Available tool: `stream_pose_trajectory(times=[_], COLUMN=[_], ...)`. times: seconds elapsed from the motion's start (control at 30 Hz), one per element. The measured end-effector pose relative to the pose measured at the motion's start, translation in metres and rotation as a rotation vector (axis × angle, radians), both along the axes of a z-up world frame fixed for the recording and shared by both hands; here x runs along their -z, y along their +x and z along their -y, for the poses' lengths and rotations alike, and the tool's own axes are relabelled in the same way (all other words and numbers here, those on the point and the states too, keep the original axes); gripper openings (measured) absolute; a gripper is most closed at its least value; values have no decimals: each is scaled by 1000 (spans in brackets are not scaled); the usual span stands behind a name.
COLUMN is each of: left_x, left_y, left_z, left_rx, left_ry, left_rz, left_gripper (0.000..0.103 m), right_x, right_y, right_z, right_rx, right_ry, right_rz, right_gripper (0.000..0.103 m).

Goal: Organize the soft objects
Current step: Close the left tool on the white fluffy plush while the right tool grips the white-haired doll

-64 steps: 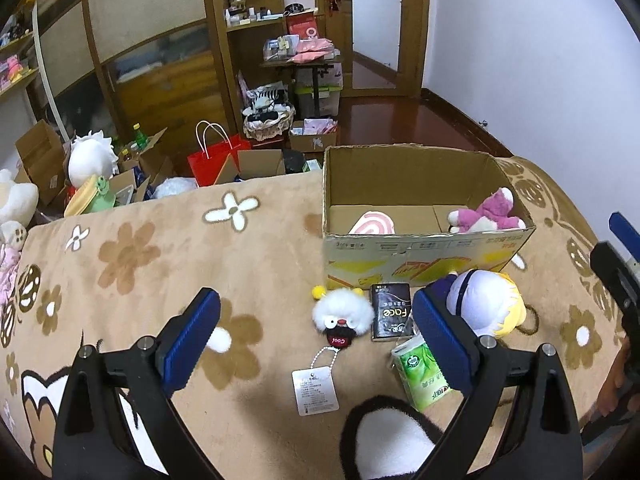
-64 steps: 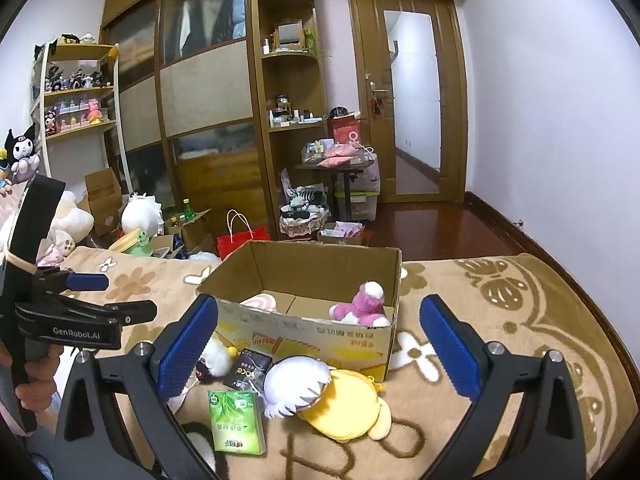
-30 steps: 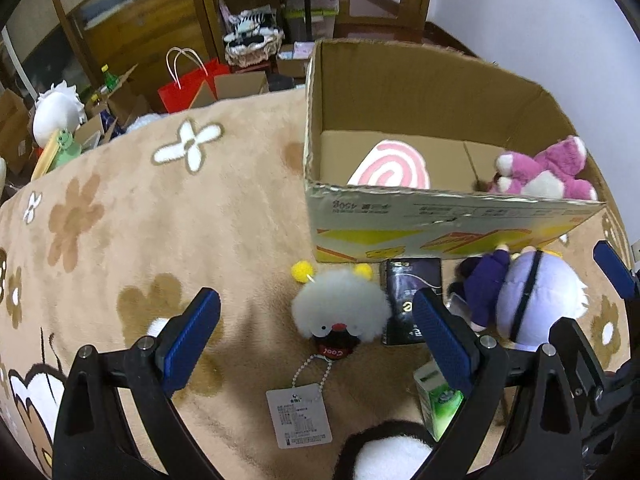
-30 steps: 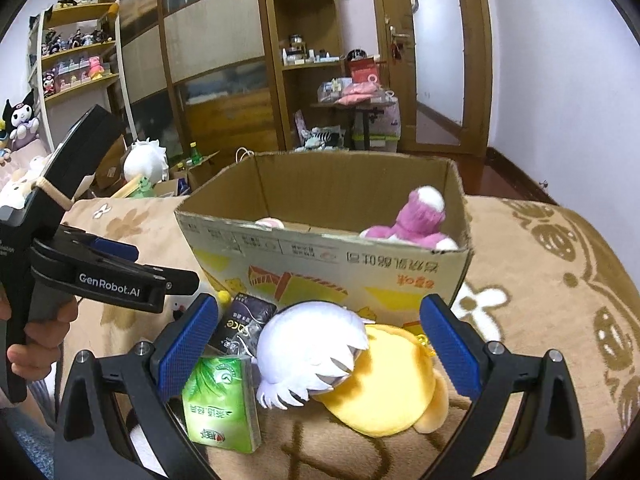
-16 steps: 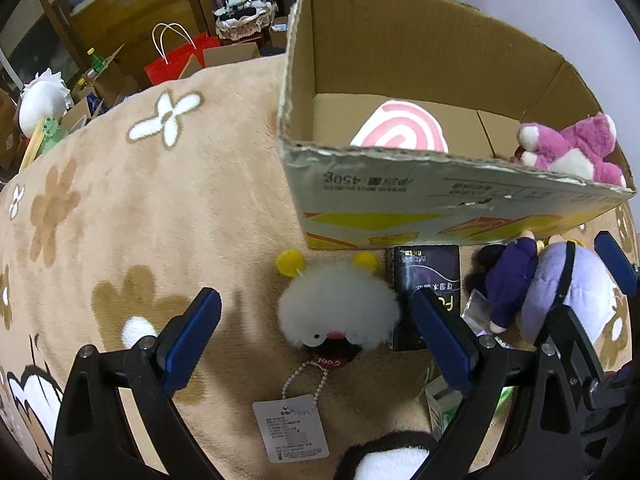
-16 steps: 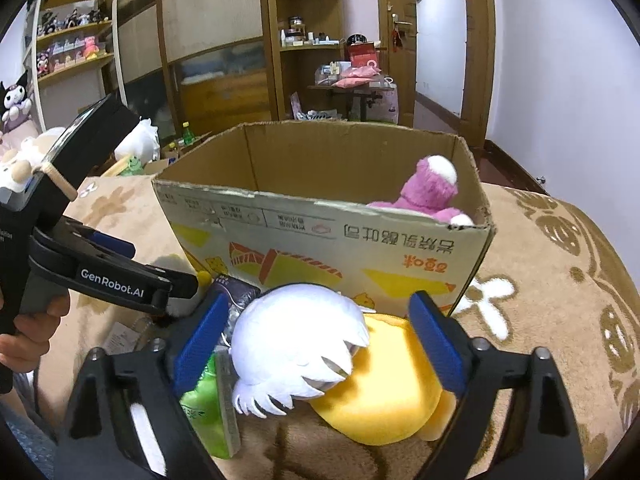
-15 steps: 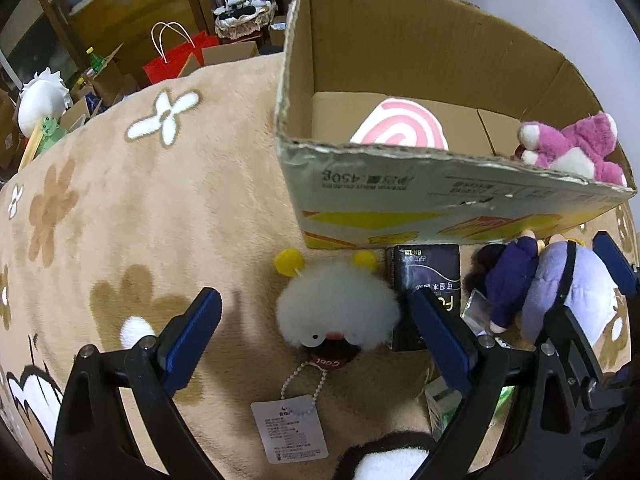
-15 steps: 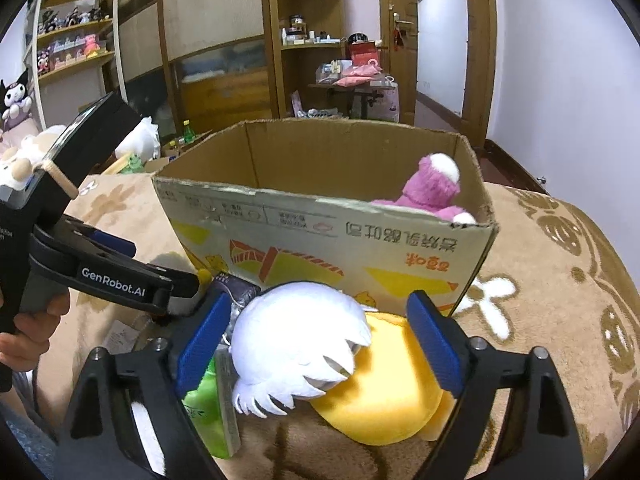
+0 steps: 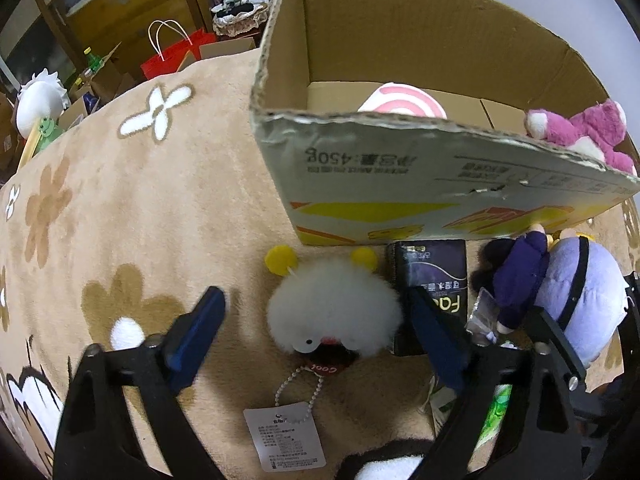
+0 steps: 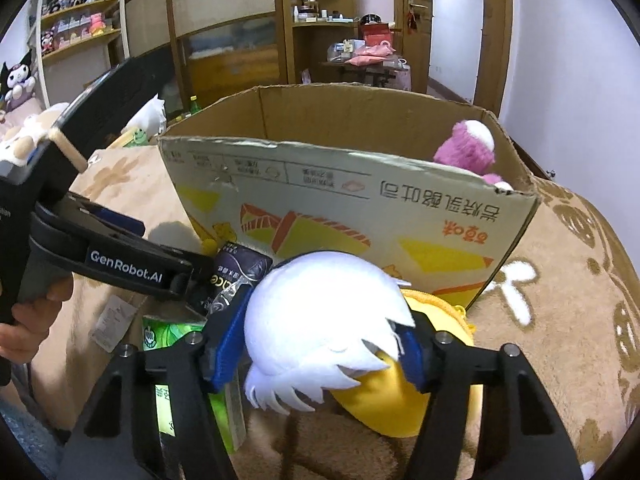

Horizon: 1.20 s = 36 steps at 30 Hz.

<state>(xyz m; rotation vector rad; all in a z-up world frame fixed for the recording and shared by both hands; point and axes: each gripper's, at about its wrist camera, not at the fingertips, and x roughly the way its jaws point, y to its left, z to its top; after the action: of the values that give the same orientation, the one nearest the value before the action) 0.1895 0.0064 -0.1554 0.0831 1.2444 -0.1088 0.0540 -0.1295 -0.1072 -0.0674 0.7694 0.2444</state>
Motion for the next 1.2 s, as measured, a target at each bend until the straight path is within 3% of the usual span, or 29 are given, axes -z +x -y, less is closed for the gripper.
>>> stream_pose_trajectory(times=[0.2,0.27,0.43,0.53,0.63,0.9,1.03,1.2], left_x=[-1,0,3,5,6,-6,-27,-61], left_y=[-4,-6,-7,-5,-5,-18,-31,-54], left_z=[-1,1,-6,-12,-18,-17,-23,-33], left_rx=[1,6,-18,-38,-55,-48,-105,-126], left_ry=[-60,-85,-148,-199,-193,-186,-164,-199], left_rz=[-8,-14,-34,-53,-64,-30,57,157], left_gripper=[68,55,50,38,30,24,23,23], right_x=[1,1,-1,-4,-6,-24,-35,-52], right_y=[0,0,-2,-4,-7,-19,-29,-41], right_z=[-3,-3,-3,1,5,14,19,24], right_rx=[-6,-5,-1,7,14,42,56,81], right_ry=[3,1,-3,10,14,23,24,28], right_rz=[-6,-4,4,5,9,54,88,136], right_gripper=[65,64,63,63,63,62,62,62])
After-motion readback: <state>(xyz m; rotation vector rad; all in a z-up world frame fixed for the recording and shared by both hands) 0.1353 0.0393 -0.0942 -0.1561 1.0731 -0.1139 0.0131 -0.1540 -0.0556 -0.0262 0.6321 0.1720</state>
